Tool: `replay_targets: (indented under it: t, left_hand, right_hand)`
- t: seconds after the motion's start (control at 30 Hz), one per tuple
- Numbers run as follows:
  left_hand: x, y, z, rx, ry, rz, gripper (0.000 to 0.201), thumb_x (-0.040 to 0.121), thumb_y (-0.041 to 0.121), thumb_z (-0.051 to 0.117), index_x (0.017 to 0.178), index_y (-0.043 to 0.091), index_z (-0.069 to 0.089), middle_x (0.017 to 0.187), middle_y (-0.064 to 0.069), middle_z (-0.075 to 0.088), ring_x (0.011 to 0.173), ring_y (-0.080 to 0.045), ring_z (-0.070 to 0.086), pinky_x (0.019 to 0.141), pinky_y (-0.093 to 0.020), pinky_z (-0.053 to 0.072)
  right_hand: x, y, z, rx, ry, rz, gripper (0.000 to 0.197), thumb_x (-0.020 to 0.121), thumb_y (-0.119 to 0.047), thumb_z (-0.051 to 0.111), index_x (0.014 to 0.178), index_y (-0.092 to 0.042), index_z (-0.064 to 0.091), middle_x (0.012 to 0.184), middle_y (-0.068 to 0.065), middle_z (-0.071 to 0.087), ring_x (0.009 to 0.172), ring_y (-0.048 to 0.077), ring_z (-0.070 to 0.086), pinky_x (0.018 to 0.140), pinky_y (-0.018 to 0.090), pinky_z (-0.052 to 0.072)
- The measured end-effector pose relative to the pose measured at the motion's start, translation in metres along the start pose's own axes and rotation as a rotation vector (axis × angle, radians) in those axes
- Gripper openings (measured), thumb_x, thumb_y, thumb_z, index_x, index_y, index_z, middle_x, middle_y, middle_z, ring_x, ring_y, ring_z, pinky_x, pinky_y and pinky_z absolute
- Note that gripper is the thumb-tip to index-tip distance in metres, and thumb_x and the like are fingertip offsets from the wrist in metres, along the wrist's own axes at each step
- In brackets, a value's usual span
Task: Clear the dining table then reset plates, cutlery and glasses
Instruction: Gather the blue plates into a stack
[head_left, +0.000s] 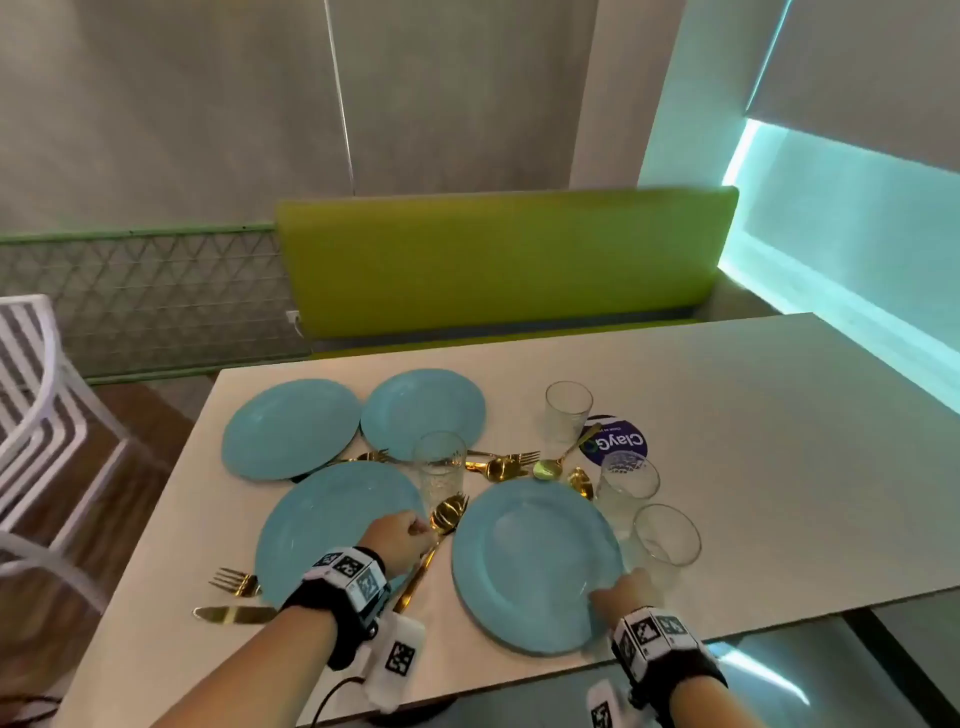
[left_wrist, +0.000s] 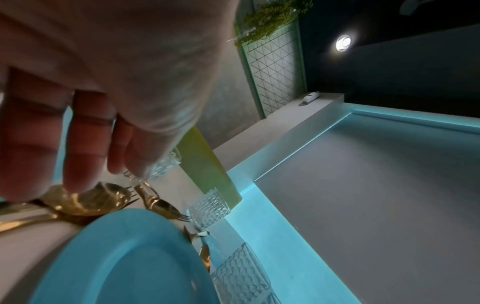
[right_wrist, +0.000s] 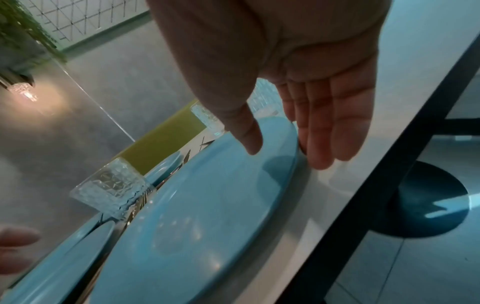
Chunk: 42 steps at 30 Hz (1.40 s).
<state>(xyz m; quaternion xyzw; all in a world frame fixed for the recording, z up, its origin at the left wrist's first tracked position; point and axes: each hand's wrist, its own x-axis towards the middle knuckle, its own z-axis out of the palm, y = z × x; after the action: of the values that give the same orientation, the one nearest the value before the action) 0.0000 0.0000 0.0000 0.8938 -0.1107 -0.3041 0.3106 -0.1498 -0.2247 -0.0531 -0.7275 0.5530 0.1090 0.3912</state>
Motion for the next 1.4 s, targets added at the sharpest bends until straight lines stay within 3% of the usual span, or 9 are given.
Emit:
replay_targets:
  t: [0.1,0.23,0.47,0.67,0.8,0.9,1.0,1.13,1.4]
  left_hand:
    - [0.007,-0.003,0.005,-0.011,0.009,-0.021,0.017,0.089,0.025,0.058,0.074,0.024,0.052,0.077,-0.001,0.061,0.075,-0.016,0.056,0.079,-0.027,0.048]
    - [0.006,-0.003,0.009,-0.044,0.006,-0.045,0.021,0.09,0.024,0.057,0.071,0.025,0.05,0.069,0.005,0.057,0.058,-0.008,0.054,0.059,-0.019,0.045]
    - [0.002,-0.007,0.009,-0.017,0.045,-0.093,0.009,0.089,0.028,0.059,0.088,0.018,0.057,0.09,-0.002,0.065,0.078,-0.016,0.061,0.084,-0.031,0.052]
    - [0.0,-0.01,0.008,-0.042,0.076,-0.136,0.012,0.089,0.028,0.058,0.093,0.017,0.06,0.104,-0.007,0.067,0.093,-0.022,0.064,0.09,-0.034,0.053]
    - [0.001,-0.018,0.002,-0.119,0.093,-0.149,0.012,0.089,0.022,0.056,0.078,0.021,0.055,0.095,-0.005,0.065,0.077,-0.018,0.061,0.079,-0.031,0.054]
    - [0.005,-0.027,-0.011,-0.116,0.122,-0.16,0.013,0.089,0.021,0.056,0.076,0.022,0.054,0.095,-0.007,0.063,0.079,-0.019,0.059,0.08,-0.031,0.052]
    - [0.017,-0.043,-0.034,0.003,0.162,-0.207,0.016,0.09,0.022,0.055,0.104,0.015,0.06,0.116,-0.01,0.063,0.102,-0.026,0.059,0.088,-0.029,0.045]
    - [0.039,-0.066,-0.066,0.178,0.275,-0.305,0.042,0.091,0.026,0.051,0.129,0.009,0.048,0.137,-0.014,0.049,0.127,-0.031,0.045,0.104,-0.032,0.035]
    - [0.08,-0.106,-0.112,0.289,0.22,-0.392,0.05,0.086,0.026,0.057,0.129,0.002,0.049,0.129,-0.018,0.054,0.12,-0.033,0.053,0.097,-0.035,0.043]
  right_hand:
    - [0.0,0.003,0.003,0.046,-0.013,0.044,0.056,0.07,-0.013,0.069,0.117,0.006,0.046,0.109,0.019,0.064,0.088,0.028,0.063,0.067,0.027,0.048]
    - [0.016,0.017,0.012,0.056,-0.065,0.049,0.057,0.058,-0.021,0.075,0.107,0.002,0.055,0.098,0.019,0.069,0.087,0.033,0.069,0.075,0.04,0.059]
    - [-0.013,0.012,-0.009,0.338,-0.177,-0.058,0.009,0.073,-0.003,0.064,0.078,0.0,0.057,0.049,0.012,0.052,0.031,0.018,0.042,0.041,0.024,0.04]
    - [-0.042,-0.011,-0.039,0.484,-0.284,-0.166,0.009,0.09,0.001,0.042,0.086,-0.004,0.047,0.059,0.013,0.044,0.033,0.017,0.04,0.033,0.021,0.043]
    - [-0.056,-0.025,-0.055,0.459,-0.234,-0.282,0.013,0.094,-0.005,0.037,0.103,-0.003,0.046,0.072,0.017,0.052,0.05,0.026,0.051,0.041,0.031,0.051]
    - [-0.066,-0.038,-0.066,0.318,-0.052,-0.457,0.013,0.093,-0.01,0.04,0.084,-0.007,0.048,0.078,0.013,0.056,0.071,0.032,0.056,0.056,0.045,0.053]
    - [-0.08,-0.054,-0.079,0.169,0.168,-0.594,0.026,0.095,-0.012,0.041,0.069,-0.013,0.038,0.065,0.007,0.047,0.066,0.028,0.046,0.057,0.036,0.034]
    - [-0.094,-0.078,-0.085,0.26,0.337,-0.631,0.023,0.097,-0.019,0.042,0.074,-0.016,0.044,0.07,0.006,0.051,0.075,0.029,0.048,0.058,0.034,0.029]
    - [-0.104,-0.134,-0.039,0.562,0.49,-0.591,0.019,0.099,-0.022,0.039,0.09,-0.01,0.05,0.089,0.01,0.05,0.083,0.021,0.044,0.07,0.031,0.031]
